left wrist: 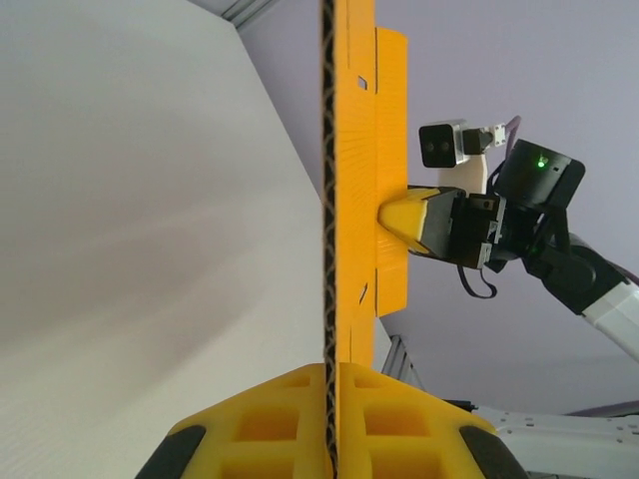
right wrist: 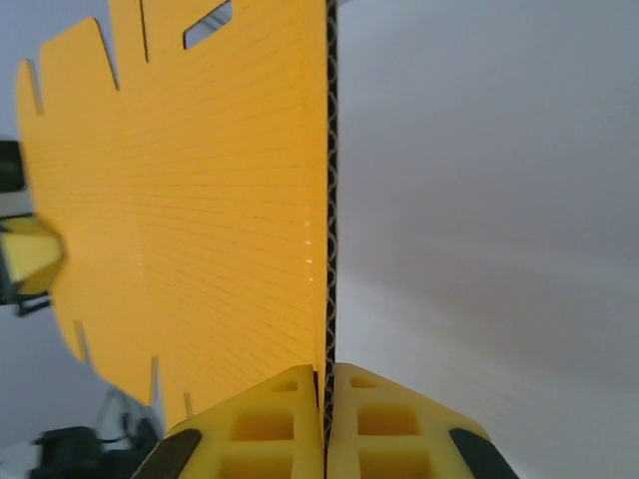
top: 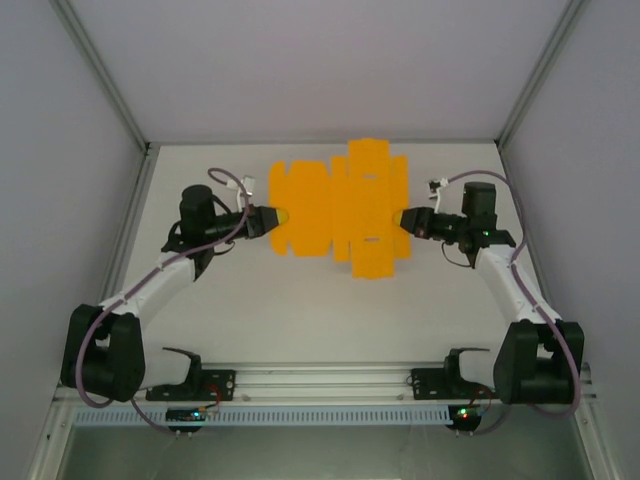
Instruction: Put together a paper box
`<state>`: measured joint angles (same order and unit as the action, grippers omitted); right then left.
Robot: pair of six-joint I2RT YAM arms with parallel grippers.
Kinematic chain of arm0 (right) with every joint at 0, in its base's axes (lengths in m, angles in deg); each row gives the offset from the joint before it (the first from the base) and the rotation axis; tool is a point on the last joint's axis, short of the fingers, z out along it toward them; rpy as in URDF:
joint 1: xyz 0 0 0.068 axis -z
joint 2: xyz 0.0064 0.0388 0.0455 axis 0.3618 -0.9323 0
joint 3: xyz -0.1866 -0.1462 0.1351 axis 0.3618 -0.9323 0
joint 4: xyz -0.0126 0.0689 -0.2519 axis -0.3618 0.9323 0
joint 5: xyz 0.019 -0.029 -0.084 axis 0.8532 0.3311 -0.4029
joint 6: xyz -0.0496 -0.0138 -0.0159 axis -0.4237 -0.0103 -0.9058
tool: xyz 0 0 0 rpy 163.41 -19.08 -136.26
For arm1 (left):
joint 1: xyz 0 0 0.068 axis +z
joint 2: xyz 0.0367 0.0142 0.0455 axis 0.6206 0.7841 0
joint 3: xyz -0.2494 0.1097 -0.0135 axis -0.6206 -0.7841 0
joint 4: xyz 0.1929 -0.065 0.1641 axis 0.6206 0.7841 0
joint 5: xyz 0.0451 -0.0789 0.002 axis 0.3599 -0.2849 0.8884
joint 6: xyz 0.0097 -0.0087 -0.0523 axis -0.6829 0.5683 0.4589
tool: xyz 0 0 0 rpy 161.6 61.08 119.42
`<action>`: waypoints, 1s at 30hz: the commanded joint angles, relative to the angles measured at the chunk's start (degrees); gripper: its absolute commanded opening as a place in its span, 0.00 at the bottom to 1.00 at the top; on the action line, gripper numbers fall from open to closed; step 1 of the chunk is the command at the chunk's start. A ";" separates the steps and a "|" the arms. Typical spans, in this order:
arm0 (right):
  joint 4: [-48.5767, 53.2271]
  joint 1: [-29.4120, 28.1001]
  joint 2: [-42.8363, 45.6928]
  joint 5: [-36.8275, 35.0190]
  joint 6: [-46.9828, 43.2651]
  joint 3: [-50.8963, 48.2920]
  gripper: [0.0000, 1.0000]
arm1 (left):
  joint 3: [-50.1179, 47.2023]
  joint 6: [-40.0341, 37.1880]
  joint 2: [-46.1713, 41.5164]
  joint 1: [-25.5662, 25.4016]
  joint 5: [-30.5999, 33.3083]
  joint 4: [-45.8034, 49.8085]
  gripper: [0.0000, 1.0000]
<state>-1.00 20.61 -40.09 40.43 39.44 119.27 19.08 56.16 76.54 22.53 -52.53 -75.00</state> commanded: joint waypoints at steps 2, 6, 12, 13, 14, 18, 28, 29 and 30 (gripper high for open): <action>9.18 -5.44 -0.40 -17.47 -7.44 3.53 0.00 | -2.41 -2.72 -0.71 0.45 6.31 3.03 0.06; 11.92 -10.51 -2.97 -19.43 -11.68 4.65 0.00 | -5.55 -4.59 -0.65 0.43 15.95 13.13 0.45; 10.99 -14.03 -9.49 -18.71 -11.21 1.25 0.00 | -11.17 -4.72 -5.72 0.45 28.07 20.67 0.95; 10.55 -14.13 -10.63 -18.80 -10.78 1.05 0.00 | -11.16 -5.38 -6.55 0.44 29.64 22.96 1.00; 10.09 -14.36 -11.72 -19.38 -10.80 1.07 0.00 | -10.87 -6.16 -7.48 0.43 31.17 25.18 1.00; 11.94 -17.55 -14.25 -30.05 -15.16 3.99 0.00 | -8.25 -8.66 -9.44 0.48 35.25 31.01 1.00; 6.34 -32.66 -22.73 -66.42 -41.57 9.30 0.00 | -2.83 -10.20 -5.46 0.45 29.89 27.57 1.00; 4.30 -33.80 -23.28 -67.28 -44.60 8.91 0.00 | -2.04 -10.49 -4.71 0.45 29.24 27.53 1.00; 2.67 -34.79 -23.60 -68.10 -47.11 8.62 0.00 | -0.93 -10.95 -3.97 0.50 28.33 27.75 1.00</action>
<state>5.76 -11.72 -62.03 -17.27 6.20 128.76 15.15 46.94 71.05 22.62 -20.71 -46.63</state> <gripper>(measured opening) 0.053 0.997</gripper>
